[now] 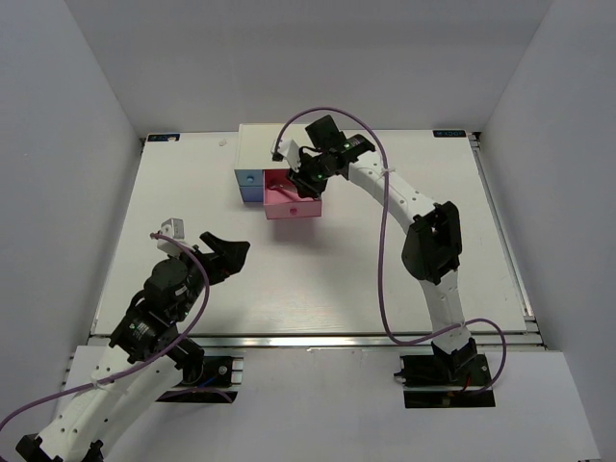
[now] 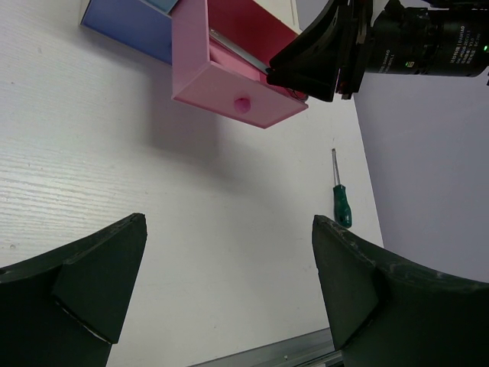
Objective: Sort the tools into containers
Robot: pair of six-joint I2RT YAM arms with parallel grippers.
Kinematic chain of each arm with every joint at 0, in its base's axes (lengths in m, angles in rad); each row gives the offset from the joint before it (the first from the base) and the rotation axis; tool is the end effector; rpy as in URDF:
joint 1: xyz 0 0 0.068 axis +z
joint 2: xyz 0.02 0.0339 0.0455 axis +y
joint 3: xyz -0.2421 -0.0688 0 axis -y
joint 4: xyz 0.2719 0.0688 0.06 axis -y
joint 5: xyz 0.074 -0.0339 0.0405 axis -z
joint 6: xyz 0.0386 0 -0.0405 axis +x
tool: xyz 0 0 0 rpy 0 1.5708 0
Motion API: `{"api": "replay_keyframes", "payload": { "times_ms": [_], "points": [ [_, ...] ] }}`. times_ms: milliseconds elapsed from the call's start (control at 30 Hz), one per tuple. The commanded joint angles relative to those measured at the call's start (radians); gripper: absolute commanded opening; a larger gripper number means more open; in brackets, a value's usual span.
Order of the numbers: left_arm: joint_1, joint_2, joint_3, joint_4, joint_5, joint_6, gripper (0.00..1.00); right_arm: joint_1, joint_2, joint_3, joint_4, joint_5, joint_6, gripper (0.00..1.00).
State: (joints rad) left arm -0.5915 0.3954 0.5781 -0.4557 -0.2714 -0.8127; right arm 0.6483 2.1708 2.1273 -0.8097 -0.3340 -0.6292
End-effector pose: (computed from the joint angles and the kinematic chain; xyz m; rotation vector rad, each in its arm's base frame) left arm 0.1387 -0.0807 0.2852 -0.4025 1.8541 -0.7277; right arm 0.3938 0.3142 0.2782 -1.5511 1.8346 0.4127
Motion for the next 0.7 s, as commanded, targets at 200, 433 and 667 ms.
{"api": "replay_keyframes", "payload": {
  "times_ms": [200,433,667],
  "points": [
    [-0.002,0.0,0.012,0.003,-0.011,-0.002,0.98,0.001,0.027,0.042,-0.009,0.032,0.017,0.22],
    [-0.002,-0.001,0.008,0.005,-0.011,-0.002,0.98,0.001,0.029,0.036,0.006,0.055,0.092,0.15],
    [-0.002,-0.003,0.011,0.002,-0.009,-0.002,0.98,0.002,0.026,0.026,0.003,0.056,0.077,0.34]
  ]
}}
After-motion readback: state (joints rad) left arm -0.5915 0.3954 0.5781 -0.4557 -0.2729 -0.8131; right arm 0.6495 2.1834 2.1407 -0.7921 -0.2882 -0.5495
